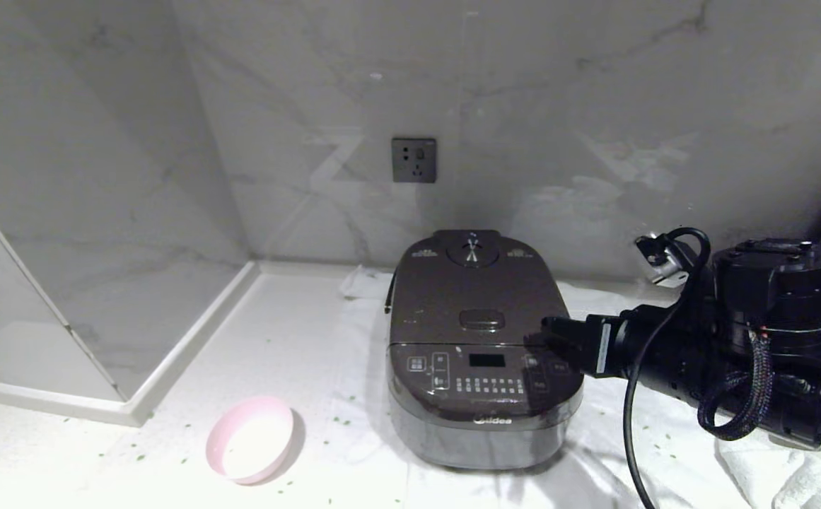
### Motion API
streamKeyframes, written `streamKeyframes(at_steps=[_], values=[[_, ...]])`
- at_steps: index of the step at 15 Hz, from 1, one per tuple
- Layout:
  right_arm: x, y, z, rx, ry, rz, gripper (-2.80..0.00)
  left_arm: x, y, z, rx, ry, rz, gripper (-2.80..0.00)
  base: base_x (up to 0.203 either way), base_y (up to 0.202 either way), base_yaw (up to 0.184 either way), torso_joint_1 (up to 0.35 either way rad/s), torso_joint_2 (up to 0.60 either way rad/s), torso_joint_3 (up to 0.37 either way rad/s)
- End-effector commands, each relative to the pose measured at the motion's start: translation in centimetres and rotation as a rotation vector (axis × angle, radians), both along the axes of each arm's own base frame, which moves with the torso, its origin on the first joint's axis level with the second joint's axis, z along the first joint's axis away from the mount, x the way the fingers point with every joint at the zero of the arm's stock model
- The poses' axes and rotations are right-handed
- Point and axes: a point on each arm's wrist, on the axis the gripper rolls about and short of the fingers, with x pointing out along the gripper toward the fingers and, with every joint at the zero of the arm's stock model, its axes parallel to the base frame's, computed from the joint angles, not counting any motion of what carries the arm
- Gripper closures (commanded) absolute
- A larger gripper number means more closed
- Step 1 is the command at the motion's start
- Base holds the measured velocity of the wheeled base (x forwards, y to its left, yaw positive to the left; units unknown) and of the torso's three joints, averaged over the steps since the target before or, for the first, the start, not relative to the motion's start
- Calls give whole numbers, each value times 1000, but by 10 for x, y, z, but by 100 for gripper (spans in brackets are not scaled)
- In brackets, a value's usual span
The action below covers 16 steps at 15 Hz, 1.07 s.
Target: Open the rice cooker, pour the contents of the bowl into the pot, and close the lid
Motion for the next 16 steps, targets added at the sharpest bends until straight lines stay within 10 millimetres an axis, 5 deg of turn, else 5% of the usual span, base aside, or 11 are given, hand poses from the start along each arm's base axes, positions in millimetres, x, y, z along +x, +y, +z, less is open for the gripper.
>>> streamKeyframes(at_steps=[1,16], values=[[-7,10,-6,-12,22,42,0,5,-1,-17,-45,-10,-47,0,0,0,0,0,0,0],[-7,14,-35,-9,160,8,0,8,-2,-25,-81,23,-103,0,0,0,0,0,0,0]])
